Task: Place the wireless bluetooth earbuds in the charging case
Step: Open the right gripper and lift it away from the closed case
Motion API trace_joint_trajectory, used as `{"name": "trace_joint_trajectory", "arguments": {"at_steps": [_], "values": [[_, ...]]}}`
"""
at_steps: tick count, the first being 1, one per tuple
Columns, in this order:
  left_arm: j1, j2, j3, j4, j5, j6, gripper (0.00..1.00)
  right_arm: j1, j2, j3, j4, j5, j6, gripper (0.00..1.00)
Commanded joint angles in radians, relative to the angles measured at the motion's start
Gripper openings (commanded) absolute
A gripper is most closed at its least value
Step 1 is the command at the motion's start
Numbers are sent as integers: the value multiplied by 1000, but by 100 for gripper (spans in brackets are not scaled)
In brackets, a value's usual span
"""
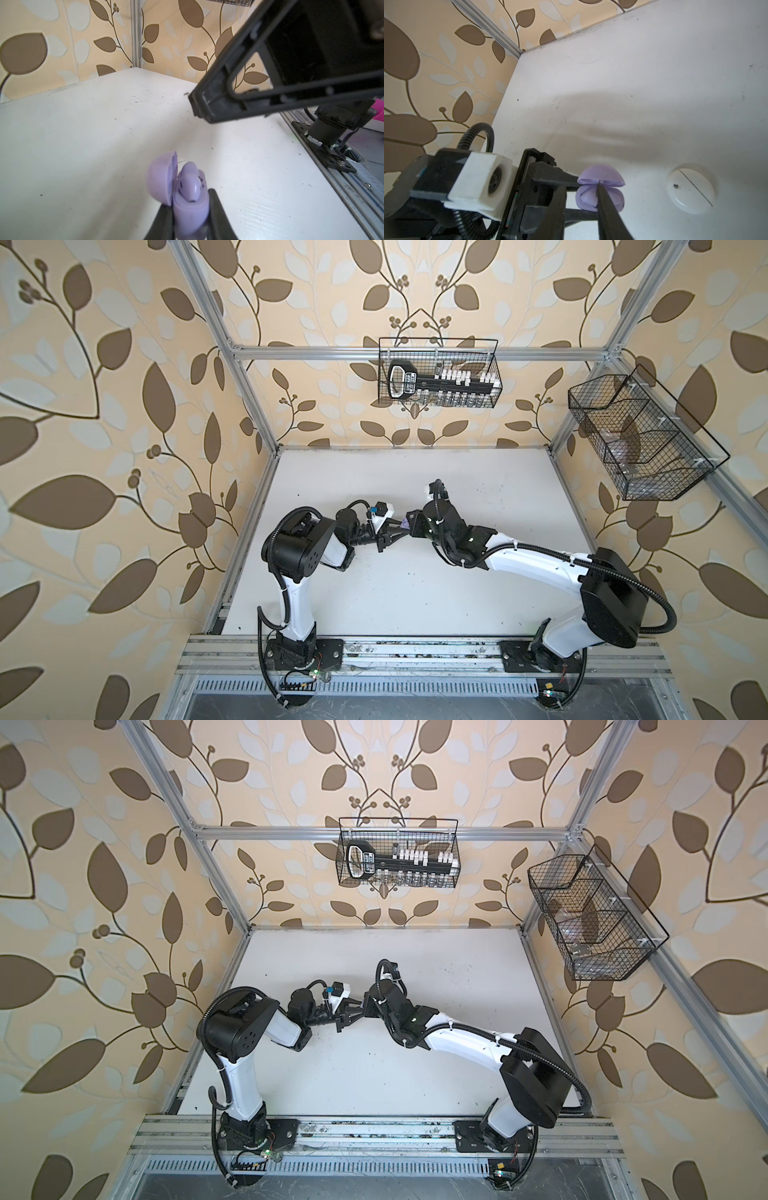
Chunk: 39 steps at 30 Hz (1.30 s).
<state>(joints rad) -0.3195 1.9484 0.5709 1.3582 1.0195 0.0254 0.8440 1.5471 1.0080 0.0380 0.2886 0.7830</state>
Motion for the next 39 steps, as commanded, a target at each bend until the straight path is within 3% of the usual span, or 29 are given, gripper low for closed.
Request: {"name": "trace_joint_trajectory", "arguments": {"at_steps": [1,10,27,32,39], "values": [[2,-14,21,65,43,5,18,-6,-26,-6,-39,24,-15,28],[0,-14,18,63,75,23,20,-50,-46,2,-117,-22,-4,32],[-18,-38,21,-28,126,105,17,-196,160,266,-287,-384,-41,32],[-33,-58,15,-88,126,171,19,-219,236,331,-331,-477,-55,32],[-71,-113,3,-269,107,344,19,-217,282,350,-329,-500,-51,32]]}}
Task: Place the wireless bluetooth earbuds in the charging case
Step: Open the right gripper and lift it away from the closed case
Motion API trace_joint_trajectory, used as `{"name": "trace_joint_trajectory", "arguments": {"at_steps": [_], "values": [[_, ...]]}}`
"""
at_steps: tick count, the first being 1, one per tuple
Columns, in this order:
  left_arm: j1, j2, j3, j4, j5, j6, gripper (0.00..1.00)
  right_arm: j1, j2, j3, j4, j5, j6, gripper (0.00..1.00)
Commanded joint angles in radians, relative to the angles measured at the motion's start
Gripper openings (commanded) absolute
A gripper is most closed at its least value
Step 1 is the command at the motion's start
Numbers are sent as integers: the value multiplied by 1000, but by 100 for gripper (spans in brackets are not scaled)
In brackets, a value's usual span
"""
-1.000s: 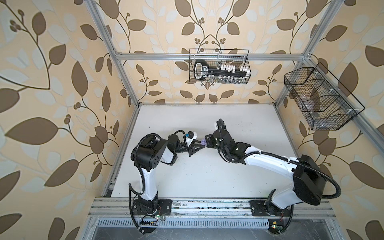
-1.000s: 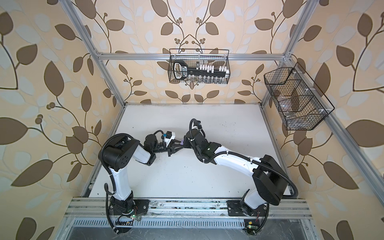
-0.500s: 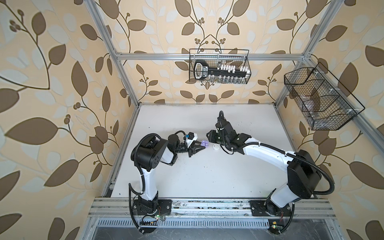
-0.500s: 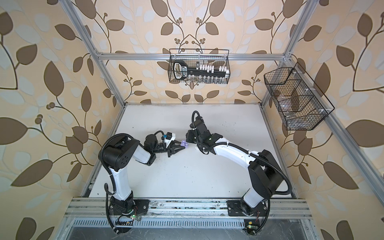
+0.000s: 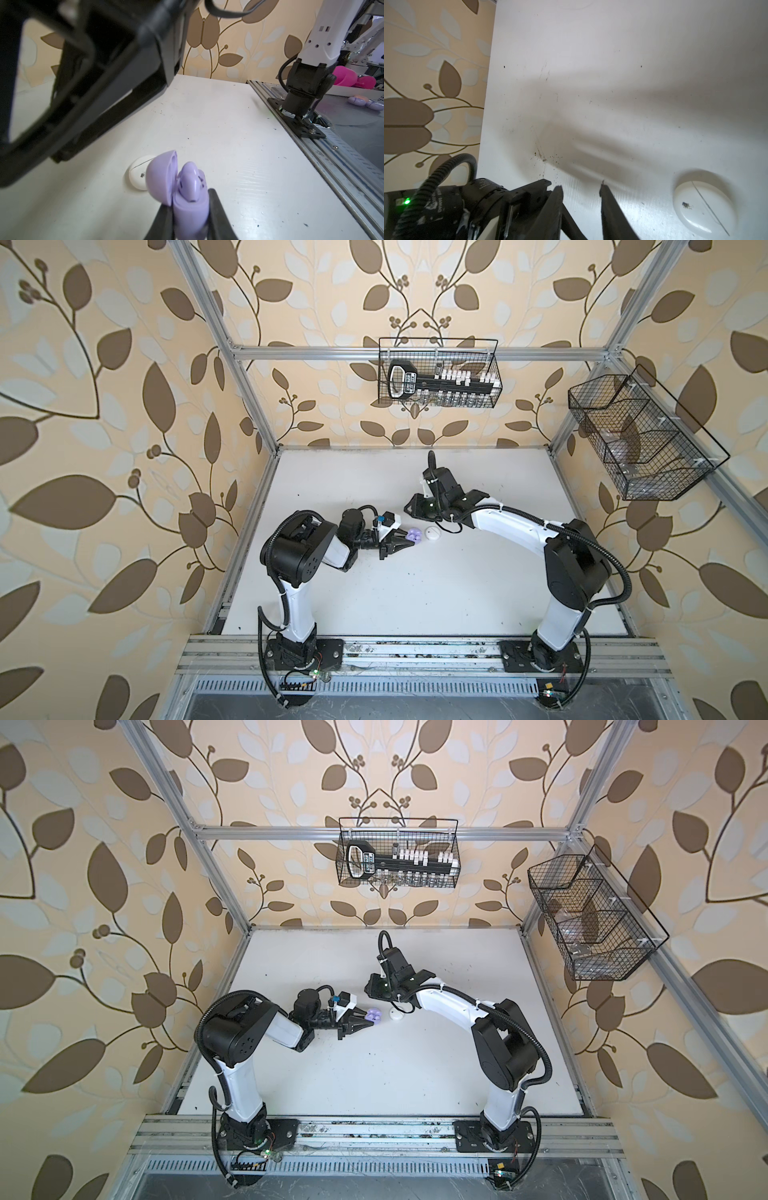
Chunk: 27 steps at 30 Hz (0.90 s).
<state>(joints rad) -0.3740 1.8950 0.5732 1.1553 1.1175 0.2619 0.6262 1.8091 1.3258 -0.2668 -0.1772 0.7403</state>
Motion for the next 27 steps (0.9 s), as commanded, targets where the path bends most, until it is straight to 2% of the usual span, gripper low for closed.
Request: {"name": "trace_joint_trajectory", "arguments": {"at_steps": [1,15,27], "values": [[-20,-66,-1,-84,6,123,20,1,26,30,-24,-37,-5,32],[-25,-65,-7,-67,-5,125,21,36,40,-62,38,-46,19,32],[-28,-65,-9,-66,-14,123,21,56,-8,-155,59,-35,25,32]]}}
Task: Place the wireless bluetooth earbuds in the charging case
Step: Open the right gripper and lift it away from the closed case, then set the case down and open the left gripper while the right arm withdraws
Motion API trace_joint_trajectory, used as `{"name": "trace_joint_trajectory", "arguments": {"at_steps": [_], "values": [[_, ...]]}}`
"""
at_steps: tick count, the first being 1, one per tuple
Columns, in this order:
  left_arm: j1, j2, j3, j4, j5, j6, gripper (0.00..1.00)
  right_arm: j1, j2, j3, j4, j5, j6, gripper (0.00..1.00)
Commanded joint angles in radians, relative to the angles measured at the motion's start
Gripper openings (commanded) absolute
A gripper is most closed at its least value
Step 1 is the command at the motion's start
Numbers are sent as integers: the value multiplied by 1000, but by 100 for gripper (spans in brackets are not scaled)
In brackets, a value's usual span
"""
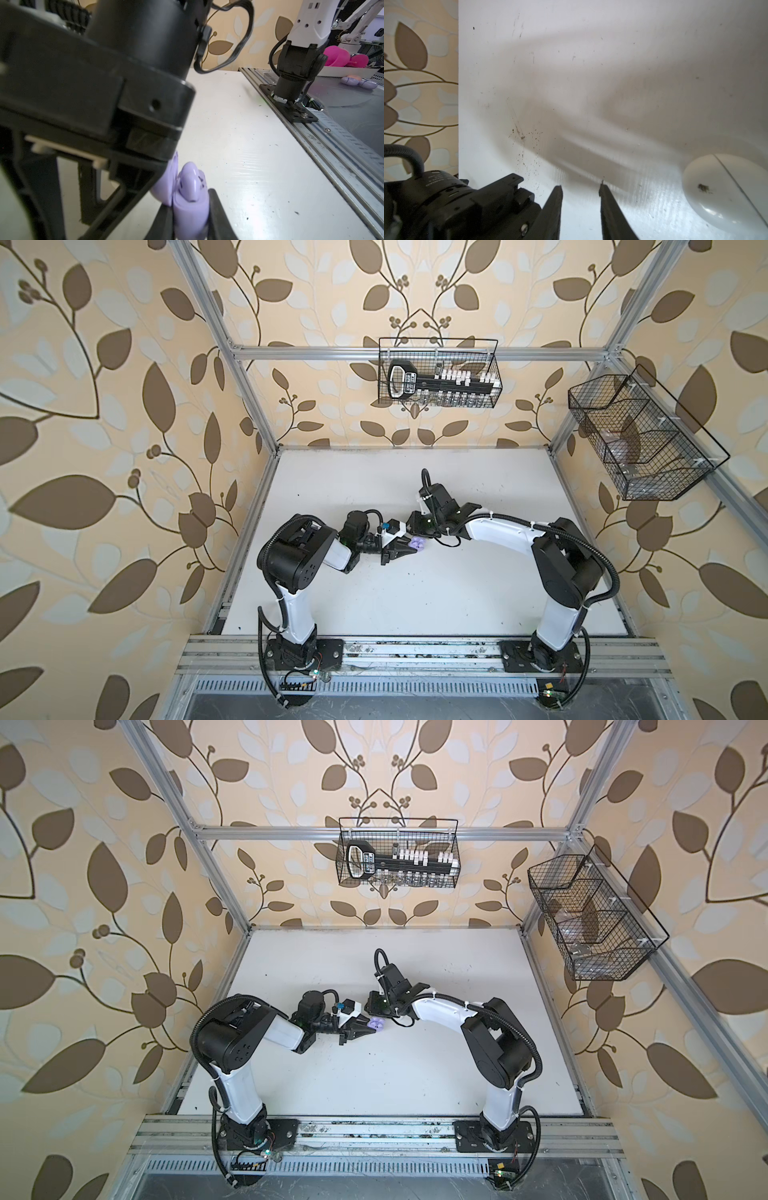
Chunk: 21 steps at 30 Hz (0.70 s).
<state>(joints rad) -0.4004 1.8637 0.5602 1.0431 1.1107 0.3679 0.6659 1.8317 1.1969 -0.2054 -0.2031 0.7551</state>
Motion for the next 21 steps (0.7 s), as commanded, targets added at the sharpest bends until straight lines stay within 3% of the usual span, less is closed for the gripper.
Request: {"name": "trace_joint_trajectory", "arguments": {"at_steps": [1,21], "values": [[-2,-34,4,46,-9,16,21,18,-35,-29,-3,-9,10,31],[-5,-24,0,91,-45,-24,21,69,-148,-145,54,50,69,31]]}}
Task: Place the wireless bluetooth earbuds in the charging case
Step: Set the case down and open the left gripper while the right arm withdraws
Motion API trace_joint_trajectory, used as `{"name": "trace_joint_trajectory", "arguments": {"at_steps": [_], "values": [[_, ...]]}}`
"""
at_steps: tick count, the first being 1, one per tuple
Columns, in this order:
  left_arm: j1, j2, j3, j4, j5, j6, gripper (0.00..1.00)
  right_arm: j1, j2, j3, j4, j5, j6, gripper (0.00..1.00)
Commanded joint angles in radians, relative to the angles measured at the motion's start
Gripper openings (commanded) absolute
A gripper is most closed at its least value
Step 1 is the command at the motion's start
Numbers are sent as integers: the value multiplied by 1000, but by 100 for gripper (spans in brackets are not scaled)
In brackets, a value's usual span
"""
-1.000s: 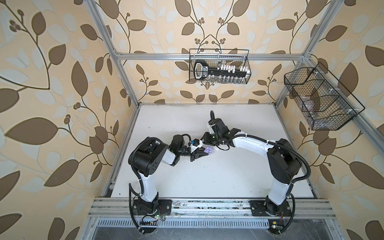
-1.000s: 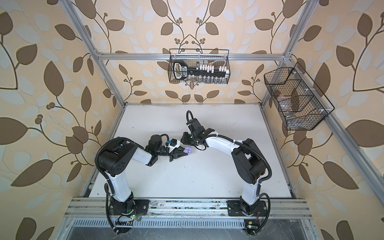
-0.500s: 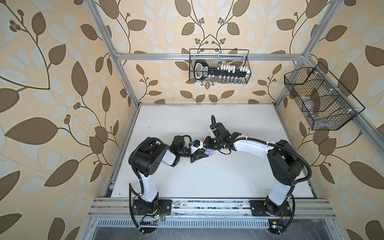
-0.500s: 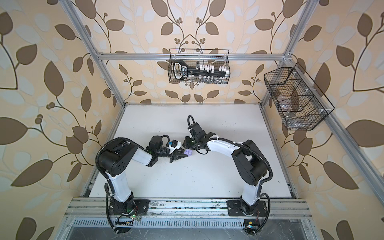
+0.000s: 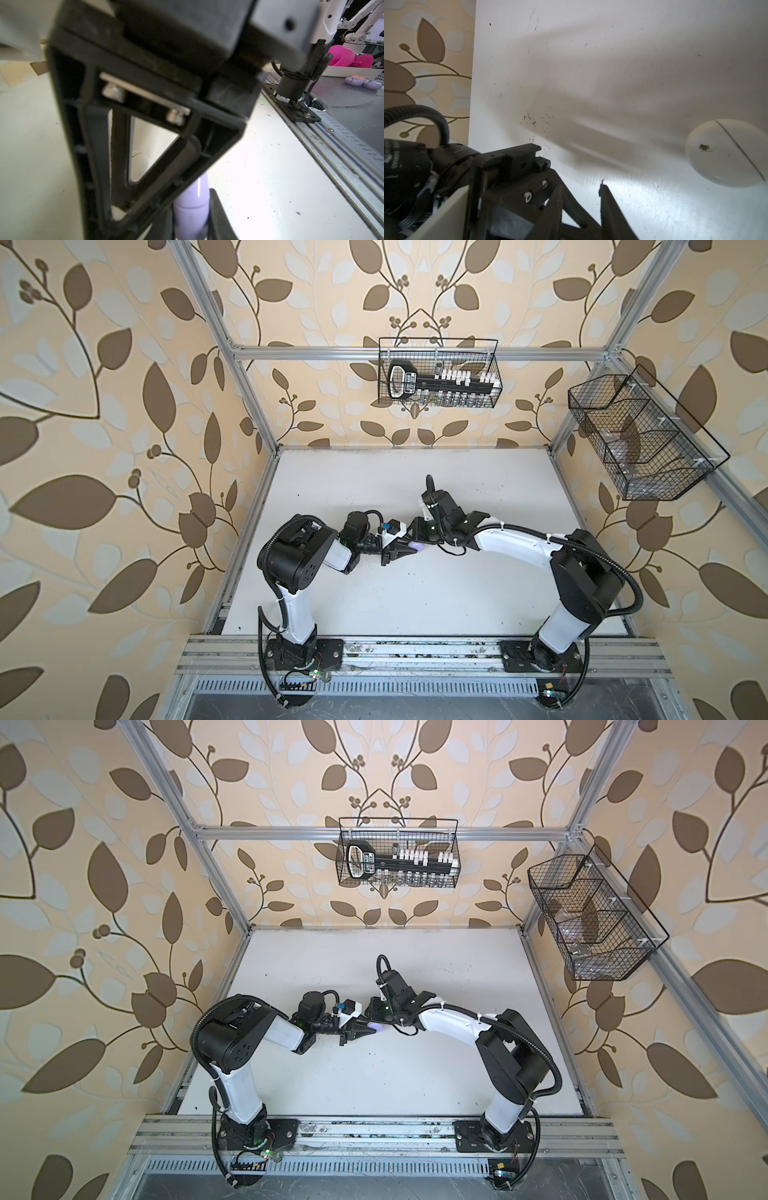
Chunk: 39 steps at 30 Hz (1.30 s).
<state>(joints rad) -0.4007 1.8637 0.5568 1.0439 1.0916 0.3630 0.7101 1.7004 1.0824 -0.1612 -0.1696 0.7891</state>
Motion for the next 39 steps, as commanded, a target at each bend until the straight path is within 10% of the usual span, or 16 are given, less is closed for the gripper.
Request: {"name": "trace_joint_trajectory", "arguments": {"at_steps": [1,19,39], "values": [[-4,-23,3,95,-38,-27,22,31,-18,-38,19,22,39,31],[-6,-36,52,33,-165,-123,24,45,-186,-153,120,251,84,42],[-35,-184,353,-935,-263,21,30,-71,-661,-368,-128,345,24,46]]}}
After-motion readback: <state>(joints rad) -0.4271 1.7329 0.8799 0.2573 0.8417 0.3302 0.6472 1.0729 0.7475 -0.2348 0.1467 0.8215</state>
